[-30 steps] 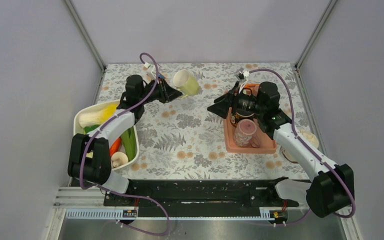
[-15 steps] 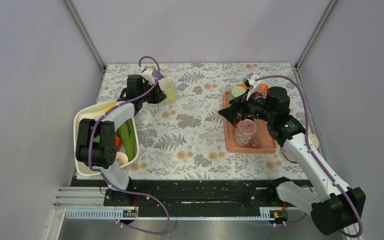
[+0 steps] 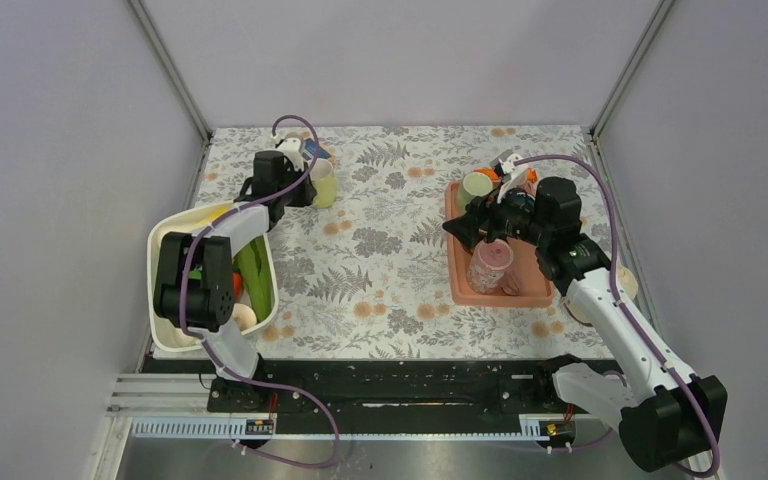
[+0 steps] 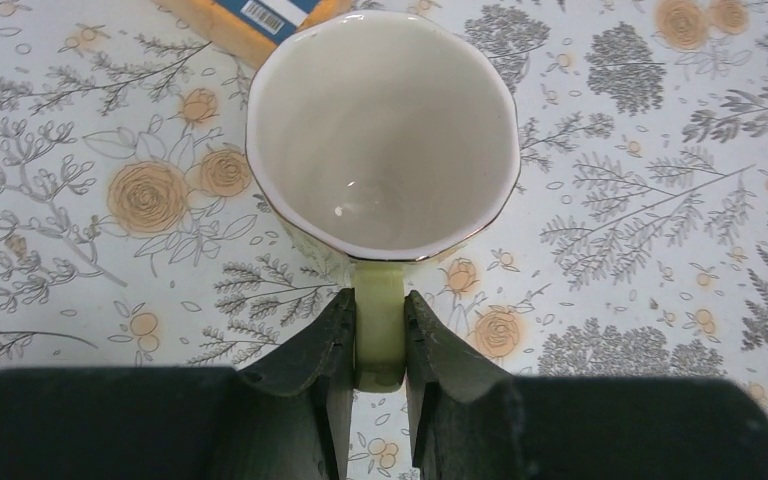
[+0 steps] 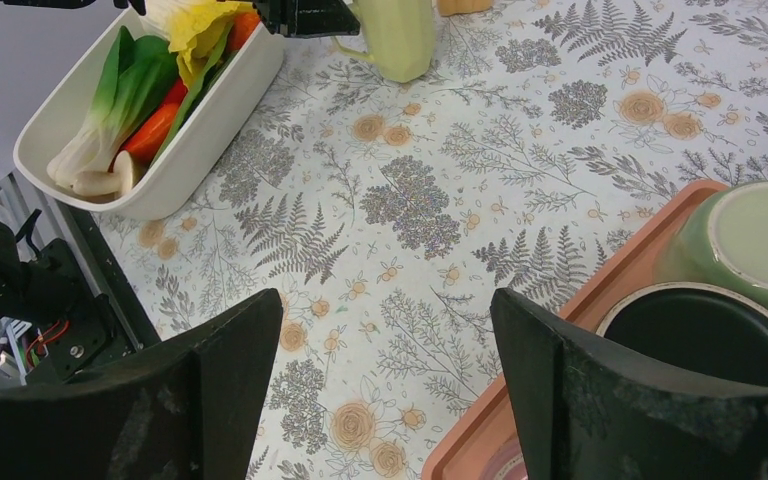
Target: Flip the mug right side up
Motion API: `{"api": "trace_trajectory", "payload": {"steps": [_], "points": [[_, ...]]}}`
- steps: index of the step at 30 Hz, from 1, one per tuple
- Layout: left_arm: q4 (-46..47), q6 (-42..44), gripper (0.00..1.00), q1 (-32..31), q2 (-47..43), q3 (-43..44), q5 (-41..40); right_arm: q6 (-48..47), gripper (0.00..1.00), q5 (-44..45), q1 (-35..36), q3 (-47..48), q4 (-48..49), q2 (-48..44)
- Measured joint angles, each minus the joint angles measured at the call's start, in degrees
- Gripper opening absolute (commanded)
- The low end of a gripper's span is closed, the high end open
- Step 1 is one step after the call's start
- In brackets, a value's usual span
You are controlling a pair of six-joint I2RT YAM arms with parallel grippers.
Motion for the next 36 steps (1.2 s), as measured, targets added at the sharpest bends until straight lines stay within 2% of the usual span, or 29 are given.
{"api": "trace_trajectory", "payload": {"steps": [17,26,32,36], "points": [[-2.03,-0.57,0.0,0.28,0.55,1.09,-11.08,1.03,0.85,-0.17,-1.62,-0.48,1.09,0.0],[-5.25,-0.57,0.16,0.28,1.51,3.58,-12.94,1.14,0.85,-0.17,-2.01,-0.66,1.27,-0.17],[-6.1,-0.5,0.21,0.28,1.55,3.76,-13.16,0.98,0.85,-0.15,-2.08,-0.66,1.09,-0.57],[-6.56,-0.24,0.3,0.28,1.55,3.76,-13.18,0.63,0.85,-0.13,-2.08,-0.66,0.63,-0.68]]}}
